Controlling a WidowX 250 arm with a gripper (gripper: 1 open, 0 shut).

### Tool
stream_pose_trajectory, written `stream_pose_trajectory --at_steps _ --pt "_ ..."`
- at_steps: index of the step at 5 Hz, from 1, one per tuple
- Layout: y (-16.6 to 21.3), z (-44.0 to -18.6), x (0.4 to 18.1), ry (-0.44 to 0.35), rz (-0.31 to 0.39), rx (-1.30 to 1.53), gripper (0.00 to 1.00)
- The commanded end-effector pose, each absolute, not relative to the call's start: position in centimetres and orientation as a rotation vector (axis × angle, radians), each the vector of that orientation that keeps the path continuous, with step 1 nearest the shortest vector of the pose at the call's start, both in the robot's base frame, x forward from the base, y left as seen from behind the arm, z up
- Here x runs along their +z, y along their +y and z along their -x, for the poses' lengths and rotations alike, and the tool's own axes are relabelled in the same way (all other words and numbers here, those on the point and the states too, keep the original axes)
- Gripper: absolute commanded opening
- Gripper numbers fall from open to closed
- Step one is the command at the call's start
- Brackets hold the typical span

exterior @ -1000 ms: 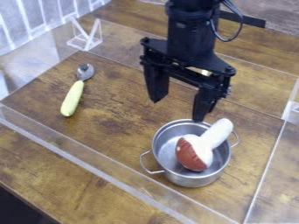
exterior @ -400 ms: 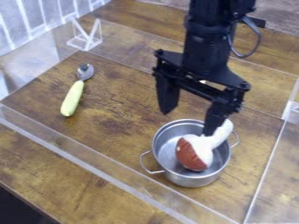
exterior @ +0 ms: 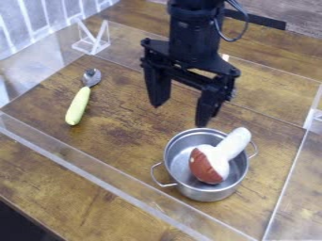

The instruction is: Put the mushroom in the silver pot

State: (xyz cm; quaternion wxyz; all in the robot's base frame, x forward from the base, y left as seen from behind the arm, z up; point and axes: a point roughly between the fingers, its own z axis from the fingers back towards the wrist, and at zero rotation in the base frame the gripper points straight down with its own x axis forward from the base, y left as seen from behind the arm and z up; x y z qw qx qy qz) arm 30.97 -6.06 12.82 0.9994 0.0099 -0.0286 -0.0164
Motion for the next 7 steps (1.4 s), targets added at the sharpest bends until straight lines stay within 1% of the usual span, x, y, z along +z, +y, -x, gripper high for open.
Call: stream_pose_trajectory --at_steps 1,2,3,4,5,6,7 --pt "-5.0 -31.7 14.2 -0.119 -0.015 -0.003 1.00" --pt "-4.4 -32.3 13.5 -0.107 -0.020 0.015 1.00" --pt "-3.8 -31.5 13.9 -0.097 -0.028 0.019 1.00" --pt "-3.0 -31.7 14.8 -0.090 -0.037 0.059 1.00" --pt "-1.5 -33.0 16.2 -0.124 -0.045 0.108 1.00" --pt "-0.6 -34.8 14.8 -0.171 -0.039 0.030 1.00" --pt "0.1 -35.0 13.0 -0.162 -0.032 -0.047 1.00"
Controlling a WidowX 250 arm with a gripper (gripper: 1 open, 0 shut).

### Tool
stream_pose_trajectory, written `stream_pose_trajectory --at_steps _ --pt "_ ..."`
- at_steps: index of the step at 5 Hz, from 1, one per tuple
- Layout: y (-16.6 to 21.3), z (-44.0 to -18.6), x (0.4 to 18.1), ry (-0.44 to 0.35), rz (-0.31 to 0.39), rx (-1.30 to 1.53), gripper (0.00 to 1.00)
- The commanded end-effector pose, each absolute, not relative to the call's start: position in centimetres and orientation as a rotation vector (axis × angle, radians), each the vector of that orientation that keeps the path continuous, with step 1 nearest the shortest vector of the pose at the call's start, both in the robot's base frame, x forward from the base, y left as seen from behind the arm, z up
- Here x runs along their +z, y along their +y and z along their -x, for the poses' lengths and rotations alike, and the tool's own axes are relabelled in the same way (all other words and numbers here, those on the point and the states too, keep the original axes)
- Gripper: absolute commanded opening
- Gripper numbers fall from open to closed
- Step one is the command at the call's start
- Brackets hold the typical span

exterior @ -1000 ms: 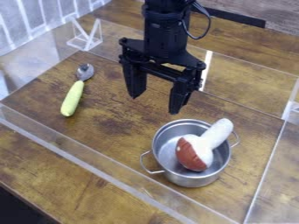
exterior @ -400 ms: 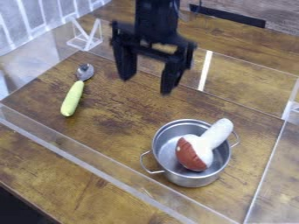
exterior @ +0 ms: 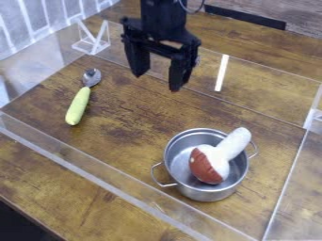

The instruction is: Put the mushroom in the silver pot

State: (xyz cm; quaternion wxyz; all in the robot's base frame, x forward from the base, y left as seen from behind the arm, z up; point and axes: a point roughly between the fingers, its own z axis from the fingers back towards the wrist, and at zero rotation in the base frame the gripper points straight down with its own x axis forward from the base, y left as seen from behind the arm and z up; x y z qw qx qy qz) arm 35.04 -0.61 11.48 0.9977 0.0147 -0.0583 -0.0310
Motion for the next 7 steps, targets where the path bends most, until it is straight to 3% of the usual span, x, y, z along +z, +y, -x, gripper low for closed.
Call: stream_pose_trajectory --at_steps 1,2,3,4,5,7 --pt "0.0 -36.1 13.4 -0.177 -0.030 -0.051 1.00" --pt "0.2 -36.5 13.9 -0.169 -0.028 -0.053 1.00" --pt "-0.4 -37.3 12.5 -0.164 -0.026 -0.040 1.00" --pt "0.9 -37.4 12.4 -0.187 -0.043 -0.010 1.00" --pt "1.0 -37.5 11.2 -0.168 -0.050 0.007 1.00" --pt "3.7 -37.1 10.5 -0.138 -0.064 0.037 1.00"
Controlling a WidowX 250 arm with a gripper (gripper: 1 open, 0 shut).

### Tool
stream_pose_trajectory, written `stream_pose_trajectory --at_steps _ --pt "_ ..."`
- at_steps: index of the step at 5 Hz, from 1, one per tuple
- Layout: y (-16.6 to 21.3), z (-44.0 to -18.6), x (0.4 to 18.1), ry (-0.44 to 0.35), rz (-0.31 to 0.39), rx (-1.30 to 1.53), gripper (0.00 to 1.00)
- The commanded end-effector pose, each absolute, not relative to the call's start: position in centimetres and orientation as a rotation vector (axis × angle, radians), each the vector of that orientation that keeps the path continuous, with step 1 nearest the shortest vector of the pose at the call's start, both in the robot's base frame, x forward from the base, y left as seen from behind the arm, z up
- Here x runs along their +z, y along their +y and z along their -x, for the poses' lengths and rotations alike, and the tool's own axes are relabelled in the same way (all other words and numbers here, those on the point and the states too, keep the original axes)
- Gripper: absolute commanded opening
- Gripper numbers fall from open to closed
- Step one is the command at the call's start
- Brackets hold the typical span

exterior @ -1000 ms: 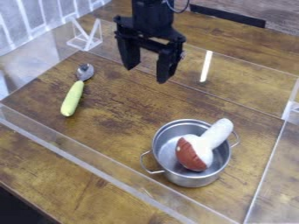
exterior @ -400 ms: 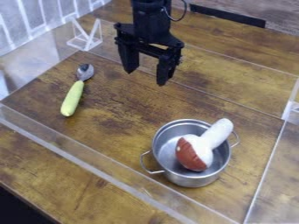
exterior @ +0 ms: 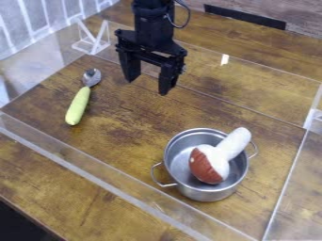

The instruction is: Put the mushroom in the silver pot

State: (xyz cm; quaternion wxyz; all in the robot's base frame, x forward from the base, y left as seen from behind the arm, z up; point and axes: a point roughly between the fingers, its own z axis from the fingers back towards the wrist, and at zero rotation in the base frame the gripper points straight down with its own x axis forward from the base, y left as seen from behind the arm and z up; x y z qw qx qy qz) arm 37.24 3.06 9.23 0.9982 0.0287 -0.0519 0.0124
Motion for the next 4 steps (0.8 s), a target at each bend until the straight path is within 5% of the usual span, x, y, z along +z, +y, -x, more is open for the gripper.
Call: stream_pose_trajectory --at_steps 1,4 --pt "5.1 -36.7 10.6 -0.133 -0.068 0.034 1.00" --pt "6.7 -37.1 9.6 -0.148 -0.061 -0.045 1.00"
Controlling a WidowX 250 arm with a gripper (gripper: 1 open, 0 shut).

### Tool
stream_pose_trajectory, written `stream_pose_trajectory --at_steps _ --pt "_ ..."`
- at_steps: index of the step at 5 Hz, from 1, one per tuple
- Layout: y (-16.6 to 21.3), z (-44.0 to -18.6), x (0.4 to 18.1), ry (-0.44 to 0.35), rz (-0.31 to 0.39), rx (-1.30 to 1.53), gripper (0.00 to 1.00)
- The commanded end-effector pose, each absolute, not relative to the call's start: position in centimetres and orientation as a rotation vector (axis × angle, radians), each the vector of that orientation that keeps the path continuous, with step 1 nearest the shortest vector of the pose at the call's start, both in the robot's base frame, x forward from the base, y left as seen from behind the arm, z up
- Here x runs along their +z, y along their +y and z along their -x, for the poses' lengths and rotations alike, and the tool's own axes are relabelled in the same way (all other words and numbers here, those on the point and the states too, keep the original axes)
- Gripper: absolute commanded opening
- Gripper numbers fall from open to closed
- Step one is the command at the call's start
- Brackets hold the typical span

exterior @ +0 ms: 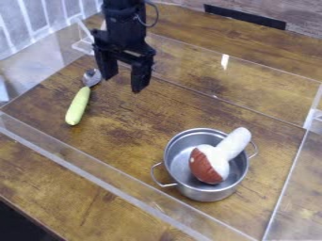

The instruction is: Put the mushroom in the silver pot

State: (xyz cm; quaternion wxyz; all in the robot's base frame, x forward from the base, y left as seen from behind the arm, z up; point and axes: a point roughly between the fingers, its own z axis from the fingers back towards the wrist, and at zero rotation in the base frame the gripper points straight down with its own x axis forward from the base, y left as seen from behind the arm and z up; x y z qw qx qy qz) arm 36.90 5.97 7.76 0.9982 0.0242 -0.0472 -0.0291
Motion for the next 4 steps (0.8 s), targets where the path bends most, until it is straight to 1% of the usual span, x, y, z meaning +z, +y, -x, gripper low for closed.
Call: stream_pose_trajectory --at_steps 1,2,4 --pt "7.0 -37.9 9.4 -0.167 -0.066 0.003 1.00" --pt "7.4 -38.3 8.9 -0.177 -0.072 0.055 1.00" --pt "8.4 -40.4 10.2 -0.215 -0.063 -0.048 1.00"
